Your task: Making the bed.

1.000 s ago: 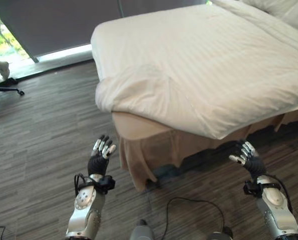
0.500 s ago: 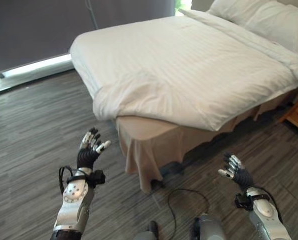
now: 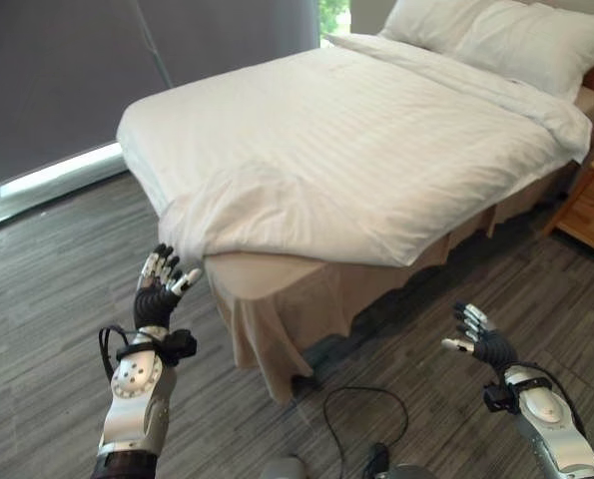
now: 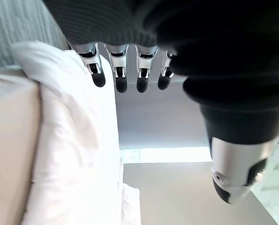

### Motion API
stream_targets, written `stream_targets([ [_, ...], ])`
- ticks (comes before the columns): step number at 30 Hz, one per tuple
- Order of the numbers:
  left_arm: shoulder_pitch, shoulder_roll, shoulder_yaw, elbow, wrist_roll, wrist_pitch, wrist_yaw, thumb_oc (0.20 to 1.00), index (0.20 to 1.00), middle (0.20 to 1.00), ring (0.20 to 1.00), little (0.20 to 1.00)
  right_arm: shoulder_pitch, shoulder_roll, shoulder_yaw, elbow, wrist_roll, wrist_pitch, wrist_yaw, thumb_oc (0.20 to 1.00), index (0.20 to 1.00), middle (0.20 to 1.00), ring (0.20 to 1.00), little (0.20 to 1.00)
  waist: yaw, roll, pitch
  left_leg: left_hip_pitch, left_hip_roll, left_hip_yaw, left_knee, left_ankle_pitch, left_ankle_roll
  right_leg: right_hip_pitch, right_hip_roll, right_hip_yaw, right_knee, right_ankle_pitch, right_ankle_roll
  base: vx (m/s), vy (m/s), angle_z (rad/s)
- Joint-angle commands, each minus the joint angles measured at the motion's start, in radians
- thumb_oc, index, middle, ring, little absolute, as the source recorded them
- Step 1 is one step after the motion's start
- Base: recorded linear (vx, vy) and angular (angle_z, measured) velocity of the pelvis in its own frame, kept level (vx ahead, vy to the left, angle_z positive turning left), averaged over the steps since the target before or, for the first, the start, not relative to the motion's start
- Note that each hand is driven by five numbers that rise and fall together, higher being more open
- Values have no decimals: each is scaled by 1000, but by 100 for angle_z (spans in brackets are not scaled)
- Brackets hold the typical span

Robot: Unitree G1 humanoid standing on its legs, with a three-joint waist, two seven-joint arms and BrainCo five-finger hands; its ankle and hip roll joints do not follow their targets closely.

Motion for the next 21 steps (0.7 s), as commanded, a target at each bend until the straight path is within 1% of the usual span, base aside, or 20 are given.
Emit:
stream_targets([
  [1, -64, 35, 11, 26, -183, -79, -1, 1000, 1000, 1000, 1000, 1000, -48, -25, 5, -58, -6, -51, 6, 1000, 1000, 1000, 1000, 1000, 1, 7, 0, 11, -22, 1, -45, 85, -12, 100, -30, 3, -57, -5, 120, 137, 141, -15],
  [2, -126, 37, -29, 111, -273, -68, -8, 1000, 1000, 1000, 1000, 1000, -47, -42, 26, -66, -37, -51, -4, 1000, 1000, 1000, 1000, 1000, -17, 25, -1, 7, -10, 14, -76, 120, -23, 107, -33, 17, -57, -12, 126, 134, 143, -24],
  [3, -129, 38, -31, 114, -274, -70, -9, 1000, 1000, 1000, 1000, 1000, -47, -41, 25, -67, -38, -50, -4, 1000, 1000, 1000, 1000, 1000, -15, 25, 0, 8, -10, 15, -77, 119, -23, 107, -33, 19, -56, -12, 126, 121, 150, -25],
  [4, -152, 54, -37, 143, -277, -67, -3, 1000, 1000, 1000, 1000, 1000, -51, -43, 37, -69, -47, -46, -1, 1000, 1000, 1000, 1000, 1000, -21, 33, -3, 25, -8, 29, -93, 108, -22, 109, -34, 29, -49, -19, 127, 84, 111, -24],
  [5, -193, 83, -53, 183, -262, -62, 10, 1000, 1000, 1000, 1000, 1000, -54, -39, 46, -67, -57, -42, -7, 1000, 1000, 1000, 1000, 1000, -33, 40, -7, 34, -9, 36, -102, 117, -21, 115, -35, 33, -54, -18, 127, 125, 170, -30],
  [6, -240, 110, -61, 207, -280, -59, 18, 1000, 1000, 1000, 1000, 1000, -59, -41, 54, -62, -59, -39, -8, 1000, 1000, 1000, 1000, 1000, -44, 46, -11, 43, -15, 41, -120, 116, -19, 112, -40, 38, -56, -12, 130, 217, 227, -50],
  [7, -308, 164, -71, 270, -295, -56, 31, 1000, 1000, 1000, 1000, 1000, -50, -31, 59, -54, -65, -35, -18, 1000, 1000, 1000, 1000, 1000, -60, 49, -23, 71, -27, 54, -147, 109, -12, 121, -50, 51, -67, -7, 139, 169, 168, -38],
  [8, -311, 166, -73, 273, -296, -57, 30, 1000, 1000, 1000, 1000, 1000, -50, -30, 58, -54, -65, -35, -19, 1000, 1000, 1000, 1000, 1000, -58, 48, -22, 73, -28, 55, -149, 109, -12, 122, -51, 52, -68, -7, 139, 205, 178, -25],
  [11, -384, 254, -68, 361, -264, -49, 59, 1000, 1000, 1000, 1000, 1000, -15, -5, 72, -70, -47, -32, 2, 1000, 1000, 1000, 1000, 1000, -72, 48, -33, 93, -41, 77, -172, 99, 0, 122, -68, 70, -73, -5, 156, 173, 162, -5],
  [12, -479, 375, -99, 491, -143, -12, 71, 1000, 1000, 1000, 1000, 1000, -7, -15, 107, -70, -61, -28, 28, 1000, 1000, 1000, 1000, 1000, -83, 48, -35, 102, -50, 97, -193, 93, 5, 118, -79, 81, -73, -6, 169, 150, 161, -11],
  [13, -485, 377, -103, 495, -144, -14, 70, 1000, 1000, 1000, 1000, 1000, -9, -13, 106, -70, -61, -28, 28, 1000, 1000, 1000, 1000, 1000, -81, 47, -36, 98, -50, 97, -193, 97, 6, 114, -79, 82, -74, -2, 169, 139, 171, -30],
  [14, -606, 482, -171, 590, -12, 3, 76, 1000, 1000, 1000, 1000, 1000, -5, -23, 123, -71, -61, -26, 44, 1000, 1000, 1000, 1000, 1000, -91, 46, -35, 93, -53, 108, -201, 96, 8, 97, -83, 92, -75, 5, 176, 34, 58, -29],
  [15, -610, 483, -174, 592, -13, 3, 75, 1000, 1000, 1000, 1000, 1000, -5, -22, 122, -71, -61, -26, 44, 1000, 1000, 1000, 1000, 1000, -89, 45, -35, 93, -53, 108, -201, 96, 8, 96, -83, 93, -75, 5, 176, 32, 81, -16],
  [16, -678, 526, -210, 633, 24, -8, 87, 1000, 1000, 1000, 1000, 1000, -3, -25, 129, -69, -52, -32, 52, 1000, 1000, 1000, 1000, 1000, -97, 44, -28, 85, -54, 115, -206, 97, 9, 81, -87, 95, -75, 13, 183, -59, 61, -1],
  [17, -789, 582, -284, 687, 115, -12, 106, 1000, 1000, 1000, 1000, 1000, -4, -28, 143, -57, -34, -45, 56, 1000, 1000, 1000, 1000, 1000, -105, 37, -13, 58, -54, 124, -210, 102, 10, 44, -89, 103, -78, 23, 192, -59, 61, 0],
  [18, -793, 582, -288, 689, 115, -12, 105, 1000, 1000, 1000, 1000, 1000, -4, -26, 141, -56, -34, -45, 56, 1000, 1000, 1000, 1000, 1000, -103, 36, -13, 57, -54, 124, -210, 102, 10, 43, -89, 104, -77, 23, 192, -92, 48, -10],
  [20, -944, 637, -405, 774, 232, 5, 113, 1000, 1000, 1000, 1000, 1000, -1, -50, 151, -40, -26, -54, 64, 1000, 1000, 1000, 1000, 1000, -125, 34, 8, 24, -53, 135, -216, 109, 10, 2, -91, 108, -81, 41, 202, -92, 44, -11],
  [21, -1112, 663, -546, 891, 336, 16, 123, 1000, 1000, 1000, 1000, 1000, 7, -61, 151, -38, -20, -64, 62, 1000, 1000, 1000, 1000, 1000, -136, 26, 30, -5, -51, 142, -216, 112, 9, -30, -92, 112, -81, 52, 209, -85, 43, -9],
])
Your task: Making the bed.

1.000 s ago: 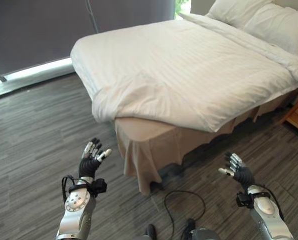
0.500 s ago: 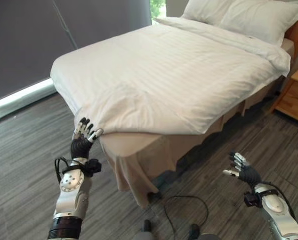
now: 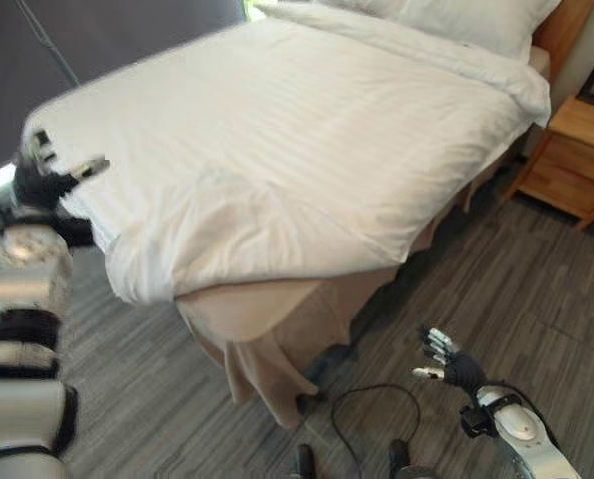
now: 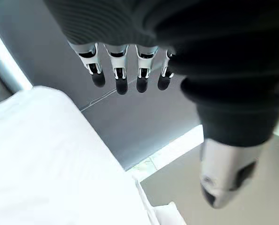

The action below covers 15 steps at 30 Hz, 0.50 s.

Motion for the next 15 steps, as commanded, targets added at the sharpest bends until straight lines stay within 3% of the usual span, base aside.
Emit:
stream_targets([
  [1, -284, 53, -134, 159, 201, -29, 32, 1000, 1000, 1000, 1000, 1000, -34, -66, -11, -43, 18, -58, 17, 1000, 1000, 1000, 1000, 1000, -48, 19, 37, -33, 43, 21, 7, 26, -38, -10, -12, -1, 54, -22, 61, -84, 38, -5],
  [3, -453, 77, -276, 272, 388, 29, 79, 1000, 1000, 1000, 1000, 1000, -18, -89, -21, -69, 41, -76, 11, 1000, 1000, 1000, 1000, 1000, -66, 12, 64, -65, 48, 34, 7, 30, -39, -47, -14, 1, 51, -3, 69, -52, 35, -8],
  [5, -546, 99, -343, 326, 445, 52, 87, 1000, 1000, 1000, 1000, 1000, -15, -87, -26, -86, 89, -82, 15, 1000, 1000, 1000, 1000, 1000, -73, 2, 88, -85, 48, 40, 7, 33, -39, -72, -17, 5, 47, 10, 74, -58, 27, -19],
  [9, -603, 137, -351, 379, 417, 55, 83, 1000, 1000, 1000, 1000, 1000, -22, -84, -26, -110, 129, -84, 17, 1000, 1000, 1000, 1000, 1000, -76, -17, 114, -112, 49, 54, 7, 36, -38, -107, -18, 12, 40, 31, 78, -34, 38, -21],
  [11, -611, 147, -274, 413, 296, 64, 85, 1000, 1000, 1000, 1000, 1000, -41, -94, -10, -124, 135, -79, 16, 1000, 1000, 1000, 1000, 1000, -69, -29, 132, -133, 49, 57, 7, 33, -37, -129, -17, 13, 32, 43, 81, -13, 32, -16],
  [13, -621, 158, -263, 420, 264, 68, 91, 1000, 1000, 1000, 1000, 1000, -46, -96, -5, -125, 138, -77, 12, 1000, 1000, 1000, 1000, 1000, -68, -33, 136, -142, 50, 59, 7, 34, -38, -137, -17, 11, 26, 50, 82, 1, 21, -10],
  [15, -654, 175, -286, 428, 267, 75, 106, 1000, 1000, 1000, 1000, 1000, -51, -90, -2, -119, 141, -77, 3, 1000, 1000, 1000, 1000, 1000, -65, -40, 137, -163, 50, 63, 7, 42, -38, -157, -15, 9, 20, 63, 82, 6, 21, -7],
])
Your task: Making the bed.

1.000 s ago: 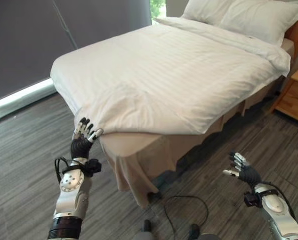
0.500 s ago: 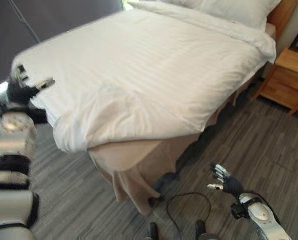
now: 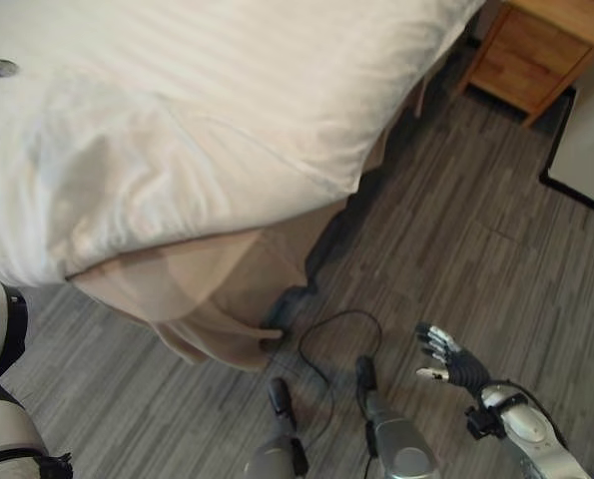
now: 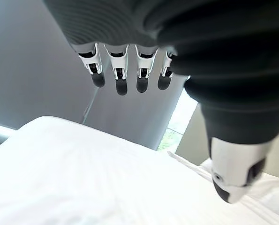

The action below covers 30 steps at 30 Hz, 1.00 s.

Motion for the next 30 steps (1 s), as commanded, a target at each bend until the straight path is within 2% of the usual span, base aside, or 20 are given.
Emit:
stream_targets([
  [1, -150, 105, -27, 57, -42, 4, 75, 1000, 1000, 1000, 1000, 1000, -48, -33, -25, -23, 45, -60, -17, 1000, 1000, 1000, 1000, 1000, 35, 8, 2, 16, 31, 8, 7, 6, -26, 56, -44, -43, 17, 2, 93, -3, 8, -6],
  [3, -132, 114, 2, 52, -56, 4, 103, 1000, 1000, 1000, 1000, 1000, -41, -28, -14, -14, 48, -59, -17, 1000, 1000, 1000, 1000, 1000, 38, -8, 11, 3, 29, 10, 7, 3, -26, 46, -43, -41, 14, 5, 95, 11, 6, -2],
  [7, -102, 105, 19, 28, -60, -8, 129, 1000, 1000, 1000, 1000, 1000, -47, -32, 11, 4, 39, -56, -21, 1000, 1000, 1000, 1000, 1000, 44, -21, 17, -15, 26, 6, 7, 4, -24, 34, -46, -48, 12, 9, 97, 45, 9, -2],
  [11, -75, 90, 53, -7, -143, -48, 136, 1000, 1000, 1000, 1000, 1000, -84, -34, 34, 18, 45, -68, -28, 1000, 1000, 1000, 1000, 1000, 51, -27, 42, -48, 23, -3, 9, 8, -24, 9, -50, -58, 17, 13, 98, -8, 0, 0],
  [13, -46, 84, 50, -63, -189, -99, 110, 1000, 1000, 1000, 1000, 1000, -103, -27, 31, 15, 81, -85, -39, 1000, 1000, 1000, 1000, 1000, 43, -34, 73, -90, 25, -12, 11, 18, -25, -27, -51, -63, 18, 25, 98, -33, -9, 5],
  [14, -46, 84, 50, -63, -189, -99, 110, 1000, 1000, 1000, 1000, 1000, -103, -27, 31, 15, 81, -85, -39, 1000, 1000, 1000, 1000, 1000, 43, -34, 73, -90, 25, -12, 11, 18, -25, -27, -51, -63, 18, 25, 98, -16, -19, 13],
  [18, -5, 80, -7, -108, -153, -135, 76, 1000, 1000, 1000, 1000, 1000, -145, -13, 66, 53, 87, -103, -53, 1000, 1000, 1000, 1000, 1000, 36, -42, 117, -173, 31, -35, 7, 41, -30, -90, -47, -78, 11, 41, 99, -18, -33, 6],
  [22, -16, 42, -83, -77, -62, -116, 54, 1000, 1000, 1000, 1000, 1000, -167, -7, 98, 63, 77, -103, -43, 1000, 1000, 1000, 1000, 1000, 34, -50, 127, -197, 36, -40, 7, 49, -34, -114, -36, -81, 11, 48, 104, 3, 0, 8],
  [23, -4, 3, -118, -34, -5, -86, 7, 1000, 1000, 1000, 1000, 1000, -160, -6, 104, 67, 83, -93, -31, 1000, 1000, 1000, 1000, 1000, 28, -55, 121, -194, 36, -41, 7, 48, -34, -114, -31, -79, 11, 49, 105, 30, 0, 0],
  [24, -6, -14, -143, -25, 34, -76, -16, 799, 799, 799, 799, 799, -154, -7, 101, 62, 80, -88, -28, 1000, 1000, 1000, 1000, 1000, 27, -57, 119, -190, 36, -40, 7, 45, -33, -111, -29, -76, 11, 46, 104, 37, 11, -1],
  [25, 2, -25, -161, -15, 87, -69, -38, 558, 558, 558, 558, 558, -143, -8, 96, 59, 77, -82, -21, 1000, 1000, 1000, 1000, 1000, 25, -59, 115, -185, 37, -40, 7, 42, -32, -107, -28, -74, 11, 42, 103, 0, 0, 0],
  [27, 4, -46, -173, 0, 126, -52, -37, 200, 200, 200, 200, 200, -136, -8, 103, 66, 77, -77, -11, 1000, 1000, 1000, 1000, 1000, 24, -61, 110, -178, 37, -37, 7, 38, -32, -102, -27, -72, 11, 36, 101, 7, 16, -1],
  [30, 36, -97, -148, -12, 126, -52, -81, 200, 200, 200, 200, 200, -132, -18, 99, 65, 88, -67, -4, 1000, 1000, 1000, 1000, 1000, 21, -61, 100, -158, 40, -34, 7, 31, -33, -90, -24, -71, 11, 25, 98, 5, 11, -1],
])
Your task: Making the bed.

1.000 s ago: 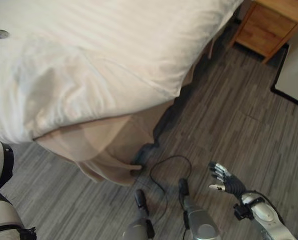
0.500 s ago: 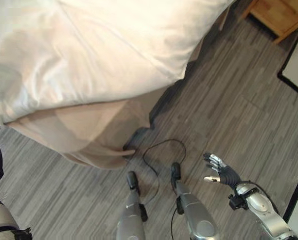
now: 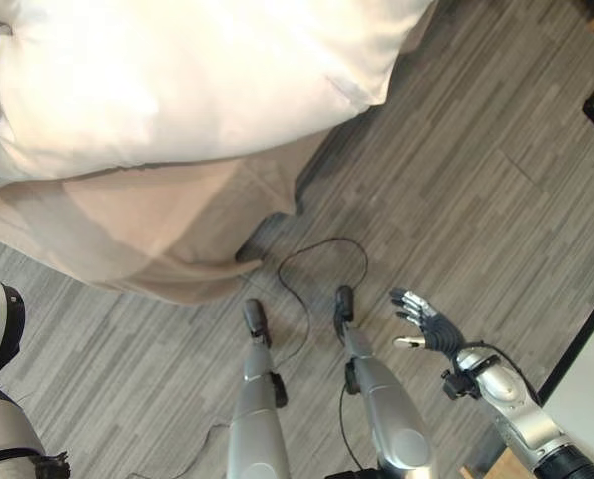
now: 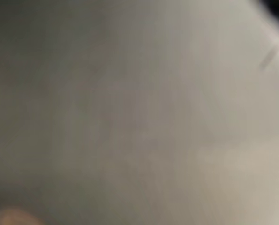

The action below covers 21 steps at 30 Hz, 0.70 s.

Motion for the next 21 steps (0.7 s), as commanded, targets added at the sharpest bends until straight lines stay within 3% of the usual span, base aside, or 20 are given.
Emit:
stream_targets([
  [1, 56, -66, -22, 48, 41, -1, -107, 200, 200, 200, 200, 200, 54, -6, -34, -8, 48, -10, 19, 1000, 1000, 1000, 1000, 1000, -11, 5, -56, 13, 7, -4, 6, -2, -15, 64, -56, -11, 11, -5, 113, 0, 0, 0],
  [8, 59, -40, -61, -37, 73, -34, -93, 200, 200, 200, 200, 200, 44, -21, -20, -10, 42, -8, 33, 1000, 1000, 1000, 1000, 1000, -1, 23, -67, 70, 8, 4, 6, -11, -16, 104, -53, -11, 14, -15, 110, 11, -1, -4],
  [11, 273, -17, 52, -220, 100, -59, -59, 200, 200, 200, 200, 200, 28, -27, -21, 26, 12, -11, 20, 1000, 1000, 1000, 1000, 1000, 35, 61, -88, 137, -2, -2, 6, -24, -15, 164, -62, -24, 28, -40, 104, 69, 9, -7],
  [13, 348, -8, 88, -276, 116, -60, -62, 200, 200, 200, 200, 200, 28, -30, -31, 23, 6, -11, 18, 1000, 1000, 1000, 1000, 1000, 44, 69, -97, 151, -5, -4, 6, -26, -13, 175, -64, -28, 33, -46, 101, 64, 8, -6],
  [14, 553, -15, 206, -347, 141, -58, -77, 200, 200, 200, 200, 200, 33, -30, -58, 26, -12, -5, 19, 1000, 1000, 1000, 1000, 1000, 70, 80, -115, 197, -14, -5, 6, -42, -9, 213, -68, -35, 49, -70, 96, 102, 10, 5],
  [18, 1003, -196, 507, -306, 54, -56, -132, 200, 200, 200, 200, 200, 52, -28, -116, 26, -61, 9, 10, 1000, 1000, 1000, 1000, 1000, 102, 99, -163, 279, -23, 2, 13, -63, -2, 285, -77, -45, 69, -101, 89, 92, 9, 1],
  [19, 1008, -196, 512, -308, 55, -55, -133, 200, 200, 200, 200, 200, 51, -30, -114, 25, -61, 9, 10, 1000, 1000, 1000, 1000, 1000, 100, 100, -165, 277, -23, 2, 12, -60, -2, 283, -76, -45, 68, -98, 89, 55, 9, -1],
  [20, 1090, -256, 567, -263, 15, -55, -158, 200, 200, 200, 200, 200, 57, -29, -131, 16, -71, 14, 10, 1000, 1000, 1000, 1000, 1000, 106, 103, -181, 299, -22, 11, 12, -65, 0, 302, -77, -44, 68, -101, 88, 92, 10, -4],
  [21, 1223, -397, 651, -87, -18, -44, -180, 200, 200, 200, 200, 200, 68, -20, -161, 14, -82, 16, 11, 1000, 1000, 1000, 1000, 1000, 117, 108, -215, 338, -21, 21, 17, -77, 3, 335, -77, -45, 68, -108, 85, 93, 10, -11],
])
